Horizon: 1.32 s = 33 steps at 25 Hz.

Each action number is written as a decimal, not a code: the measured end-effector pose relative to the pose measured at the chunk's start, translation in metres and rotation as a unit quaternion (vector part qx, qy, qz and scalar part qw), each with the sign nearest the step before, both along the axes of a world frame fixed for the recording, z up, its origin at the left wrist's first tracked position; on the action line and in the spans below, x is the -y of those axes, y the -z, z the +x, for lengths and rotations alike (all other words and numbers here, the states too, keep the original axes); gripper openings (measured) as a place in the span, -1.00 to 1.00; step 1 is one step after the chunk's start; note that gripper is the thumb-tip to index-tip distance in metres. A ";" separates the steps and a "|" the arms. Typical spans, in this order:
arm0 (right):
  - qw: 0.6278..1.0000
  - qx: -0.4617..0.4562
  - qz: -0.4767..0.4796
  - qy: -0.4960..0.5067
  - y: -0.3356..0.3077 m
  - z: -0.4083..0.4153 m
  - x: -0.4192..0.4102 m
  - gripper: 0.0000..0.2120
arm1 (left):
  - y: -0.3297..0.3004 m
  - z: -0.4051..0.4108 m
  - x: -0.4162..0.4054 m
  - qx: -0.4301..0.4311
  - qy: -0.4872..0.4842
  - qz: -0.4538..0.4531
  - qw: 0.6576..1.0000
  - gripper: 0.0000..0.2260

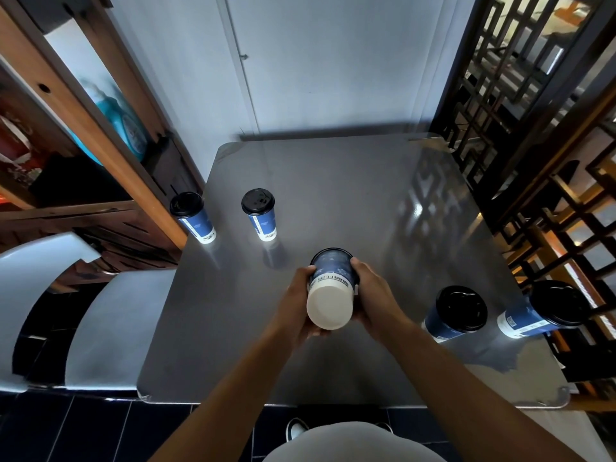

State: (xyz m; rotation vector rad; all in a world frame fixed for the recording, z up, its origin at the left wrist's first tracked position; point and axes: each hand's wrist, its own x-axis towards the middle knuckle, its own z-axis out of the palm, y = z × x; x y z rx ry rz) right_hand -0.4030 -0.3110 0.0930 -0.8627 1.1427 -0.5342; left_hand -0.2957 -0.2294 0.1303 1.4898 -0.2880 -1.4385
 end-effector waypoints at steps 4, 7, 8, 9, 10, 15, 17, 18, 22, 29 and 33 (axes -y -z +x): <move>1.000 -0.021 -0.008 -0.010 -0.001 -0.001 0.002 -0.65 | -0.002 -0.002 -0.002 0.046 0.006 0.048 0.998 -0.54; 0.996 -0.065 -0.033 -0.042 -0.004 -0.002 0.001 -0.56 | -0.003 0.004 -0.003 0.127 0.034 0.073 0.989 -0.54; 0.995 -0.077 -0.041 -0.052 -0.006 -0.002 0.000 -0.51 | -0.003 0.004 -0.003 0.133 0.046 0.071 0.988 -0.53; 0.994 -0.082 -0.049 -0.061 -0.007 -0.002 -0.001 -0.47 | -0.003 0.004 -0.003 0.131 0.053 0.061 0.988 -0.53; 0.993 -0.080 -0.057 -0.067 -0.007 -0.002 -0.001 -0.46 | -0.002 0.004 -0.003 0.124 0.053 0.043 0.990 -0.54; 0.999 -0.012 -0.036 -0.039 -0.002 0.000 0.002 -0.64 | -0.001 0.002 0.000 -0.080 -0.043 -0.036 0.995 -0.61; 0.999 0.001 -0.019 -0.031 0.001 0.002 0.000 -0.64 | 0.003 0.002 0.001 -0.118 -0.087 -0.045 0.988 -0.63; 1.000 0.001 -0.014 -0.028 0.001 0.003 -0.001 -0.64 | 0.004 0.001 0.001 -0.123 -0.097 -0.048 0.986 -0.63; 0.999 -0.004 -0.005 -0.031 -0.002 0.004 0.001 -0.63 | 0.004 0.003 -0.002 -0.042 -0.041 0.015 0.998 -0.53; 0.995 -0.035 -0.067 -0.060 -0.009 -0.001 0.005 -0.69 | -0.003 0.008 -0.006 0.085 0.032 0.005 0.996 -0.41; 0.999 0.018 -0.034 -0.020 -0.012 0.004 0.000 -0.74 | -0.009 0.008 -0.005 -0.093 -0.036 -0.009 0.995 -0.62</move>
